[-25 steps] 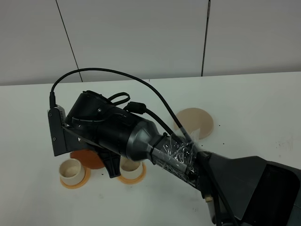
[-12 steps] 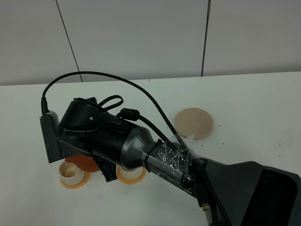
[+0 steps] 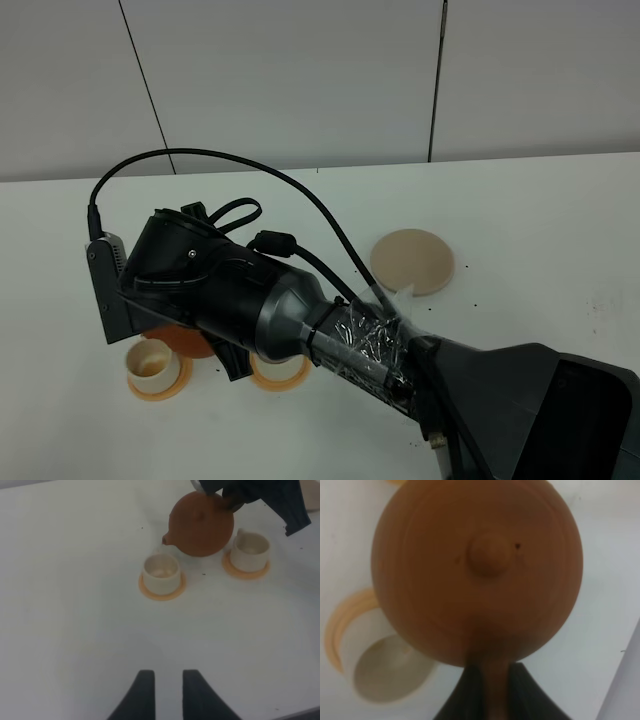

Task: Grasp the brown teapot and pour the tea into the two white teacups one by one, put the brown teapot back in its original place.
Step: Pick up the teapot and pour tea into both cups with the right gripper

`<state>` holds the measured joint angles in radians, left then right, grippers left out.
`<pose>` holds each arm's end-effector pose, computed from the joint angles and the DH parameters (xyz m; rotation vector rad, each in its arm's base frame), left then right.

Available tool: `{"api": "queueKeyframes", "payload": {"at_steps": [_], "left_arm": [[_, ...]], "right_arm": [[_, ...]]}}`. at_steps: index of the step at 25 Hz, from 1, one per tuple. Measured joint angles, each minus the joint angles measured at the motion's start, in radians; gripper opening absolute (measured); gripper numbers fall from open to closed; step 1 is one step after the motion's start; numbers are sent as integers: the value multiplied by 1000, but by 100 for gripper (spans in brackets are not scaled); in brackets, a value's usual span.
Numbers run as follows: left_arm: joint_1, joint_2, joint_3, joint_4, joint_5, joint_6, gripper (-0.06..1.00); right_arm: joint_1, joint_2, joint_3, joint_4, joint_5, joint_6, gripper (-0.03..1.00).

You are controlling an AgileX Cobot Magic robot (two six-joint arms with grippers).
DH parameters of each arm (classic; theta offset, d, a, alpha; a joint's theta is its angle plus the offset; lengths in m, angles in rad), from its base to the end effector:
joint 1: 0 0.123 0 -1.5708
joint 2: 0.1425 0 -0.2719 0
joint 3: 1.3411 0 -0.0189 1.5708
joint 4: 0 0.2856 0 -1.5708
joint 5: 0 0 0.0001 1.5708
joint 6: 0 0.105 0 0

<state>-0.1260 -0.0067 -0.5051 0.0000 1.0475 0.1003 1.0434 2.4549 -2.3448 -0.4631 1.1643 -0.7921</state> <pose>0.0500 -0.0063 0.2908 0.2280 2.0064 -0.0163 0.3181 0.4605 0.1889 -2.1900 1.5045 -0.5532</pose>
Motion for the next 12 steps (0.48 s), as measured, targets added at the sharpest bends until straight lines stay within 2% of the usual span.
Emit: {"api": "queueKeyframes", "payload": {"at_steps": [12], "left_arm": [[0,0,0,0,0,0,21]], "right_arm": [[2,0,0,-28,0,1,10]]}}
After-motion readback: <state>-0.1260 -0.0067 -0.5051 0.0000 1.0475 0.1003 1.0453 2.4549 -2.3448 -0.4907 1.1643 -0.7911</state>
